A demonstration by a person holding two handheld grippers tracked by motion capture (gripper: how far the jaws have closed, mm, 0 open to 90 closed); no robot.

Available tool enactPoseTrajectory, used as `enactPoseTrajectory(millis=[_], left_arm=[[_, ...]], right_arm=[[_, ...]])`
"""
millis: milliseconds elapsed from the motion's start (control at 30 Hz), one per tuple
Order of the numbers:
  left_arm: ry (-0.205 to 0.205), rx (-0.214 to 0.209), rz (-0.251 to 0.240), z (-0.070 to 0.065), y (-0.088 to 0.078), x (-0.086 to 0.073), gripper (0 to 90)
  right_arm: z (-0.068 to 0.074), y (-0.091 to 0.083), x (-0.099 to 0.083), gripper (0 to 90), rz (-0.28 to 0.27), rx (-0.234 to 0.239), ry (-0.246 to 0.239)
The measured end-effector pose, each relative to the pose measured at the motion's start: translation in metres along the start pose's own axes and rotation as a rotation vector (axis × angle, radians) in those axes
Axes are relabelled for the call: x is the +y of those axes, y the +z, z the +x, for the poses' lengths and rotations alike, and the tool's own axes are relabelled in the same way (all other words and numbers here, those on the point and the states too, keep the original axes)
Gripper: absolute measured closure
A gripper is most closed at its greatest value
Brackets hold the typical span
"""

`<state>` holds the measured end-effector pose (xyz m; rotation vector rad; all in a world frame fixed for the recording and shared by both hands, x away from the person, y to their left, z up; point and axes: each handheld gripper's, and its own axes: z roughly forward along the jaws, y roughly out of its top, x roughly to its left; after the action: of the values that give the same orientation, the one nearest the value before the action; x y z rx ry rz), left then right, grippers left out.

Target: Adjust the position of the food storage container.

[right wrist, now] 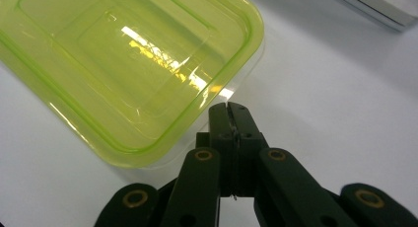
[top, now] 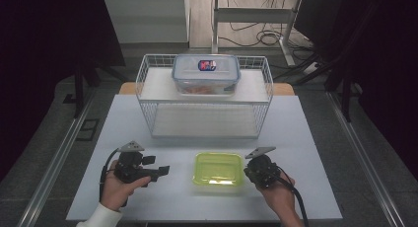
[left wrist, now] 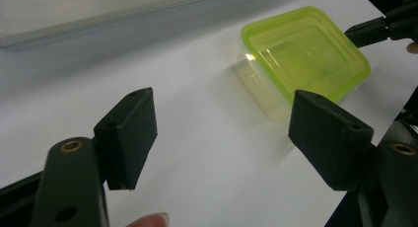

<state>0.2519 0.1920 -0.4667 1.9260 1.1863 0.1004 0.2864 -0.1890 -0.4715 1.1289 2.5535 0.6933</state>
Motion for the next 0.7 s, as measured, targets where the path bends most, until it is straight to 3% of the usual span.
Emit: enactPoseTrajectory(millis=[400,533,700], left_arm=[[-0.004,-0.003,0.007,0.000,0.002,-0.001,25.9],[-0.005,-0.004,0.002,0.000,0.001,-0.001,25.7],[-0.003,-0.009,-0.006,0.000,-0.001,0.000,25.6]], right_arm=[[0.013,0.014,0.016,89.4,-0.028,0.004,-0.042],[0.011,0.014,0.015,89.4,-0.038,0.024,-0.043],[0.002,0.001,0.011,89.3,-0.081,0.007,-0.007]])
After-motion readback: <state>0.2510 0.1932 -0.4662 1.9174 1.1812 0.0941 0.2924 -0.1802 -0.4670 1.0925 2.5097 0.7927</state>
